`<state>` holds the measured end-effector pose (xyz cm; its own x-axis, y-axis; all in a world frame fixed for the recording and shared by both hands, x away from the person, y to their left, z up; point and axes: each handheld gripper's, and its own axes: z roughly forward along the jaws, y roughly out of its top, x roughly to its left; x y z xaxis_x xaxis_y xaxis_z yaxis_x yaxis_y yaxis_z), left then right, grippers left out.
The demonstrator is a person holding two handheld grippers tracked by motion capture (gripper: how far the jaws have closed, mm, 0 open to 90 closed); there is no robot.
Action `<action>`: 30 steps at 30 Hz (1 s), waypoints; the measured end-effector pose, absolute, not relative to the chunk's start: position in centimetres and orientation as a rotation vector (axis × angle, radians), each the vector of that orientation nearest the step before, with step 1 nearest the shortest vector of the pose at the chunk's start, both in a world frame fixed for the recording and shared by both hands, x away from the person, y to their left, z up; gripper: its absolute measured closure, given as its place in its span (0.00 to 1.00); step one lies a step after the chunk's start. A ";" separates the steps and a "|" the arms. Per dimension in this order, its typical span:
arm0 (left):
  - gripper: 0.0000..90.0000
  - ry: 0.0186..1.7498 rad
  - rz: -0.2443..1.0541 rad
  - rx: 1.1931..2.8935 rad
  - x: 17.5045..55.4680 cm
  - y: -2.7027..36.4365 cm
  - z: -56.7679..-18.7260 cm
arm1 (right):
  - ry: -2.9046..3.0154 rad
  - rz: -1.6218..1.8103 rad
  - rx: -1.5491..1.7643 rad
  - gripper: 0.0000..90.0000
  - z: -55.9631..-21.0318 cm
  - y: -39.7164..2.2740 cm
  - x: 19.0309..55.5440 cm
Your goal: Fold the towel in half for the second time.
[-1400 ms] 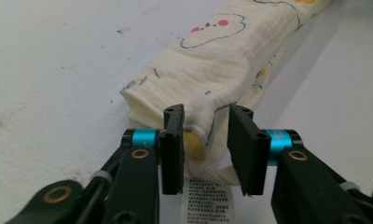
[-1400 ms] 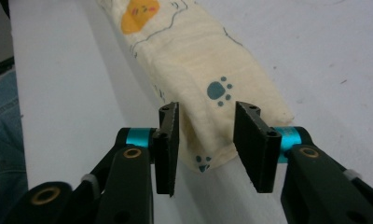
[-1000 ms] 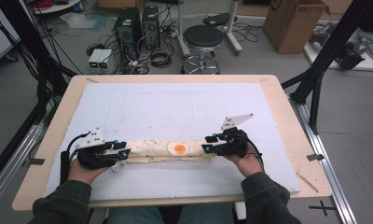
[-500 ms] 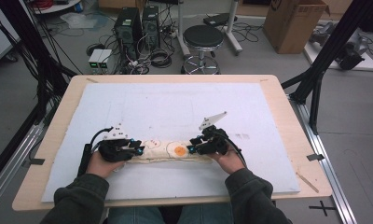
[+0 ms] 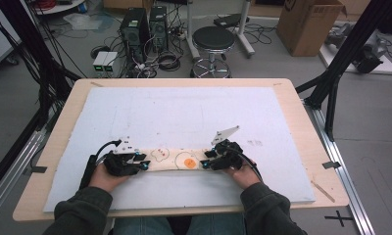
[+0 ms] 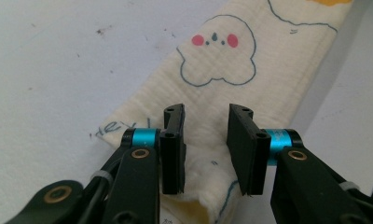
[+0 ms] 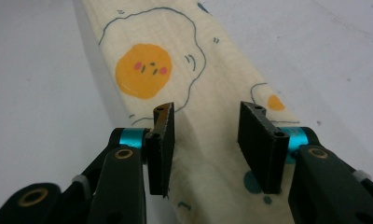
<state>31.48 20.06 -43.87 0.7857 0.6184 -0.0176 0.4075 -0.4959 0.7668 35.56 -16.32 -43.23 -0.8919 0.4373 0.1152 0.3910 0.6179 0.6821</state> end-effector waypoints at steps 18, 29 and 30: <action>0.74 0.747 0.370 2.135 30.9 20.4 -44.3 | 2.713 1.182 0.683 0.61 -43.9 -17.3 35.0; 0.71 0.735 0.368 2.090 30.6 20.9 -43.7 | 2.699 1.188 0.686 0.53 -43.7 -17.2 34.9; 0.70 0.735 0.368 2.080 30.6 20.9 -43.6 | 2.696 1.198 0.687 0.52 -43.5 -17.2 34.8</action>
<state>30.57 20.92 -43.61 0.7814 0.6239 -0.0107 0.3649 -0.4431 0.8188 34.82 -17.17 -43.52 -0.8912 0.4466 0.0792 0.3581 0.5855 0.7273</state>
